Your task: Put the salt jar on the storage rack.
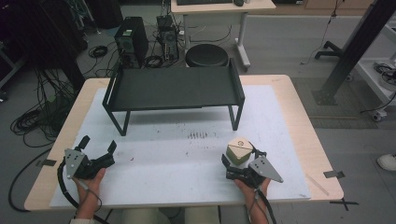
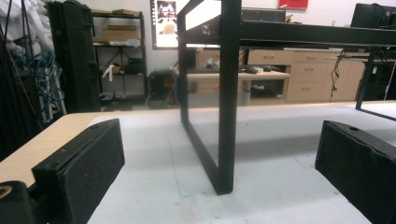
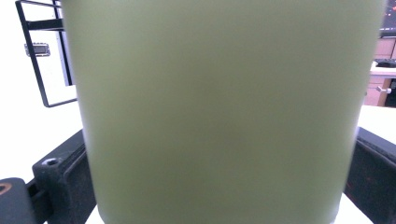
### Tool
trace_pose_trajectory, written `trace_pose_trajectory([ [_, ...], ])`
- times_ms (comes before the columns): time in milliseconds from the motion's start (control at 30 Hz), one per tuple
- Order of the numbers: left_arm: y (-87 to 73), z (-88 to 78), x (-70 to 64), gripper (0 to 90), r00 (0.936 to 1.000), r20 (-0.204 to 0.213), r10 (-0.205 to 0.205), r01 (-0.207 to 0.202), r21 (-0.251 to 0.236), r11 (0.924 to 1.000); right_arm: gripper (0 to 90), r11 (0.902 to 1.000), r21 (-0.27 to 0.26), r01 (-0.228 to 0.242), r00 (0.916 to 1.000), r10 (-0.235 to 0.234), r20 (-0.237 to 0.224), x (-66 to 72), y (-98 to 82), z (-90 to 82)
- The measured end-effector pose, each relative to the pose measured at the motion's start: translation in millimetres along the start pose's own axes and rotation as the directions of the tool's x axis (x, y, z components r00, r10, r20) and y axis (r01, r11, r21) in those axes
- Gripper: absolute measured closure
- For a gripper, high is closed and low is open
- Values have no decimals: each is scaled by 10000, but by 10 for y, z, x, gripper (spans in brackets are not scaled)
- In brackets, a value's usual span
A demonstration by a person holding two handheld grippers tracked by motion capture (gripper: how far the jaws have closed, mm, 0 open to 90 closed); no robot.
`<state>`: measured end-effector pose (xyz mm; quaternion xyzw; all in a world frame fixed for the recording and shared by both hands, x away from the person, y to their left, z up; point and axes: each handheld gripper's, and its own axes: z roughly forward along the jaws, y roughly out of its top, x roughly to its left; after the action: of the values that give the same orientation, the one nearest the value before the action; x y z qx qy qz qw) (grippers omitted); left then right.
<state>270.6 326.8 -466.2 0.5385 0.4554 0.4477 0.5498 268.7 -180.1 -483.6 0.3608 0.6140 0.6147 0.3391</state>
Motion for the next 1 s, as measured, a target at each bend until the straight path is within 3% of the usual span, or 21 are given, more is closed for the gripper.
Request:
trace_pose_trajectory([
  [1000,0,0,0,17,10000,2,2,-2,5,10000,32,10000,-4,74,10000,-74,-9,5,0,0],
])
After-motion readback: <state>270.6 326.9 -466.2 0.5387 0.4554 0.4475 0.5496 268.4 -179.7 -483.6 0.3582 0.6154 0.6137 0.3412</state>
